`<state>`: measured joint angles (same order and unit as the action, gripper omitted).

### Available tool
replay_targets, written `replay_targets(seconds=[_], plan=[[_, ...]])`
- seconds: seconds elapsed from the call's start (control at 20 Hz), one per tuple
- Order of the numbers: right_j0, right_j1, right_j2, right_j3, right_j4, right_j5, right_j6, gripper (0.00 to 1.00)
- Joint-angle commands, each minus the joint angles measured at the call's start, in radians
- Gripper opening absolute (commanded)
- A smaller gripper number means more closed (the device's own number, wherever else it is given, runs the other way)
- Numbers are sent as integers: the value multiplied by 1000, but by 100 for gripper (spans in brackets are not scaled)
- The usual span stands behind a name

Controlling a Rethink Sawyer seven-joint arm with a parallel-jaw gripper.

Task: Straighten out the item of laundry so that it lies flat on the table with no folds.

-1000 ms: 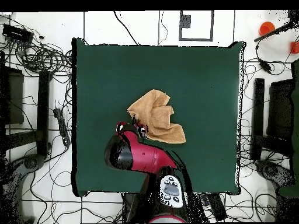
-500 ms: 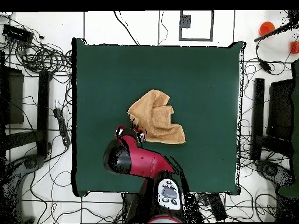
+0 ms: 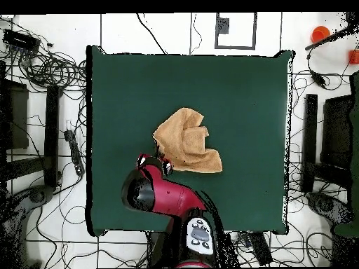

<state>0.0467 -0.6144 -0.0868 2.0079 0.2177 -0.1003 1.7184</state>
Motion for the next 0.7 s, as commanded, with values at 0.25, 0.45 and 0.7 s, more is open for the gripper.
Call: replay_targets(seconds=[0.25, 0.45, 0.7], plan=[[-2, 41, 143, 115, 96, -32, 372, 0], [4, 37, 150, 124, 106, -33, 388, 0], [3, 38, 162, 136, 110, -44, 427, 0]])
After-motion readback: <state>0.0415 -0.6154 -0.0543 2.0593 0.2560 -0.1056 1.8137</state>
